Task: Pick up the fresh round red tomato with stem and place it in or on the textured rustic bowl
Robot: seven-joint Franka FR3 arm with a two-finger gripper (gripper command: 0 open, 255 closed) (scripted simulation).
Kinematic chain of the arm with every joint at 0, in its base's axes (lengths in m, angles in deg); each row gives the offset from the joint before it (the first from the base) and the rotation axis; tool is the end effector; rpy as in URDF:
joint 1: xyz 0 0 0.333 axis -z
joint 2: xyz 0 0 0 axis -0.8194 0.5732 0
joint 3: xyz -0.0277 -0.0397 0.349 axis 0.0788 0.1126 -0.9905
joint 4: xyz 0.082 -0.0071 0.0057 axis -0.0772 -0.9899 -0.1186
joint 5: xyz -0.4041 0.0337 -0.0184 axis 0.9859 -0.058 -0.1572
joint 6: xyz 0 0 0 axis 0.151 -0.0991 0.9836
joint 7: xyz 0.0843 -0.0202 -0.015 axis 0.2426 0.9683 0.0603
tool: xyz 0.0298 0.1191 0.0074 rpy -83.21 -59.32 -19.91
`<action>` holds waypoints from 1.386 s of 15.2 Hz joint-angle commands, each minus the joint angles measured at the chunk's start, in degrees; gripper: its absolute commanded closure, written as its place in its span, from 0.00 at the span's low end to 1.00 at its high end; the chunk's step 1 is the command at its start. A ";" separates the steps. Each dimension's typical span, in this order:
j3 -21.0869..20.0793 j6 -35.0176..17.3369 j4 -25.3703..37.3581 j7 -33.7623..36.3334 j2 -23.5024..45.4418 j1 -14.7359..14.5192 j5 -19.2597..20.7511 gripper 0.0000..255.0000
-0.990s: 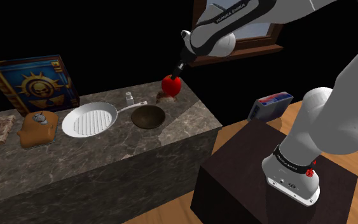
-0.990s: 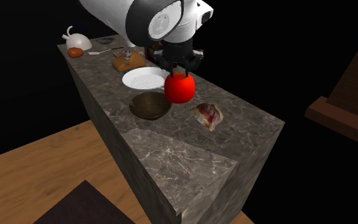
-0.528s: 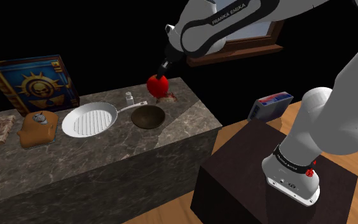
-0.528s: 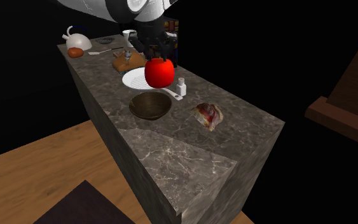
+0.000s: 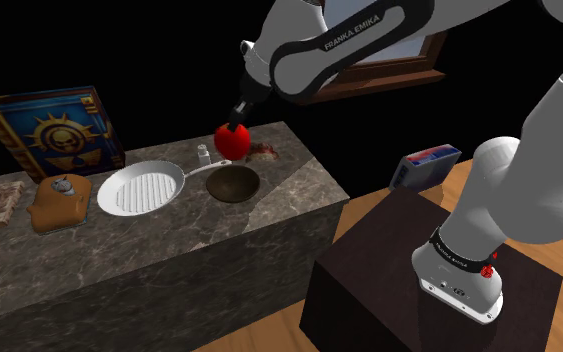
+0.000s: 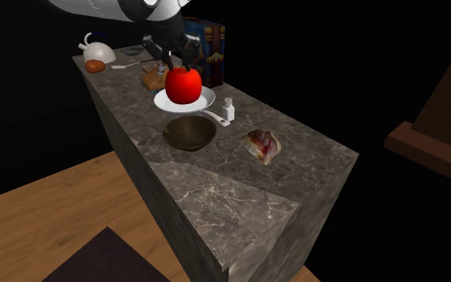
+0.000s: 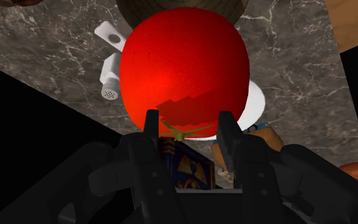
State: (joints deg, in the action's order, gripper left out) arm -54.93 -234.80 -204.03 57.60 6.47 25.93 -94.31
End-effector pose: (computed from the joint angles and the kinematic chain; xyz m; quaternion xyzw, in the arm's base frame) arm 0.5310 0.2362 0.4573 -0.9319 -0.2601 -0.2453 0.0619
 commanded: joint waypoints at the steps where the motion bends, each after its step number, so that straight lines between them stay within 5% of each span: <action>1: -0.05 -1.40 -0.56 -0.19 0.81 -0.07 -0.31 1.00; 21: -2.40 -16.01 -5.00 -7.30 11.09 0.97 -8.47 1.00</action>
State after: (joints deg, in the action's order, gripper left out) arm -57.08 -249.93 -208.90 50.49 16.88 26.90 -102.39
